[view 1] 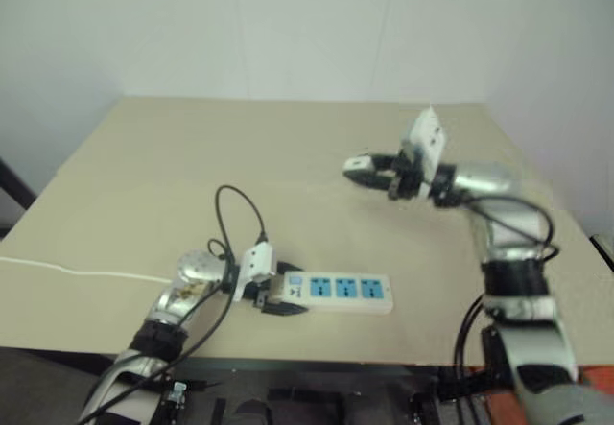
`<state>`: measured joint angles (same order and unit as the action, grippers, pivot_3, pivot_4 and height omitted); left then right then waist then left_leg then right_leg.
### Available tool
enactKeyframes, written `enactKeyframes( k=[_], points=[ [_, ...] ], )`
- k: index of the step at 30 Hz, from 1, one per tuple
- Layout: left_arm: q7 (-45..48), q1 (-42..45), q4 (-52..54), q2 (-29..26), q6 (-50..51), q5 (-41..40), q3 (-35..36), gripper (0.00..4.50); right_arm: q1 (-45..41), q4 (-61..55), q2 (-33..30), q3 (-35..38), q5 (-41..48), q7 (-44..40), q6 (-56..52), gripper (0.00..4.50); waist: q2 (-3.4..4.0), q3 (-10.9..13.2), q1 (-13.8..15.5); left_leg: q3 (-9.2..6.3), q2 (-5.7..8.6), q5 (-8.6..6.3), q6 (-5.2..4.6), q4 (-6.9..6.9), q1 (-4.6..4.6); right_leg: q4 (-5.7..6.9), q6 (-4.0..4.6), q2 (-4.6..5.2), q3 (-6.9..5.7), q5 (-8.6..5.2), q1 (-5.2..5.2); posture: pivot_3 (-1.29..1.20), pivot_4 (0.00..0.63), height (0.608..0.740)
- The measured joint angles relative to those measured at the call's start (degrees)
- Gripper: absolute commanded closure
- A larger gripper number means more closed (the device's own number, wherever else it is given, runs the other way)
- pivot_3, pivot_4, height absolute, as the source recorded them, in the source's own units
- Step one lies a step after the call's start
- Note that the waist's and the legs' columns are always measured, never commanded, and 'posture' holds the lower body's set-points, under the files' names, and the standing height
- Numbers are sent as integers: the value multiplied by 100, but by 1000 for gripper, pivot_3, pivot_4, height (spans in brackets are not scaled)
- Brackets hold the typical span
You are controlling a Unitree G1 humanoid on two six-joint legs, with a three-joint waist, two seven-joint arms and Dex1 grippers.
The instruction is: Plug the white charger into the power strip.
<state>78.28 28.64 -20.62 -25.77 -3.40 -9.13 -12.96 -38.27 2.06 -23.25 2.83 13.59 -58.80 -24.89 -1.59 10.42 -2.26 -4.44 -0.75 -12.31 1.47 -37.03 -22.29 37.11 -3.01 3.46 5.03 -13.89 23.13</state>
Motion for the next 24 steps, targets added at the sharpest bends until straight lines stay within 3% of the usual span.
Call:
enactKeyframes(
  k=[6,11,24],
  points=[
    [3,-16,-6,-69,47,-1,-23,1207,1050,-900,418,-37,991,19,-425,3339,4,-4,-40,0,-7,0,-1,2,16,3,1,-9,0,0,-10,0,150,740],
    [19,3,0,-68,54,-12,-37,1207,1624,-825,559,-452,1023,-84,-43,3339,4,-6,-38,1,-6,0,0,3,11,-3,0,-8,0,-1,-7,0,150,740],
    [46,9,-10,-76,68,-12,-53,1207,1701,130,926,-971,732,-74,1434,3339,3,-6,-37,1,-7,0,0,4,13,-3,-1,-9,0,-1,-7,0,150,740]
  ],
)
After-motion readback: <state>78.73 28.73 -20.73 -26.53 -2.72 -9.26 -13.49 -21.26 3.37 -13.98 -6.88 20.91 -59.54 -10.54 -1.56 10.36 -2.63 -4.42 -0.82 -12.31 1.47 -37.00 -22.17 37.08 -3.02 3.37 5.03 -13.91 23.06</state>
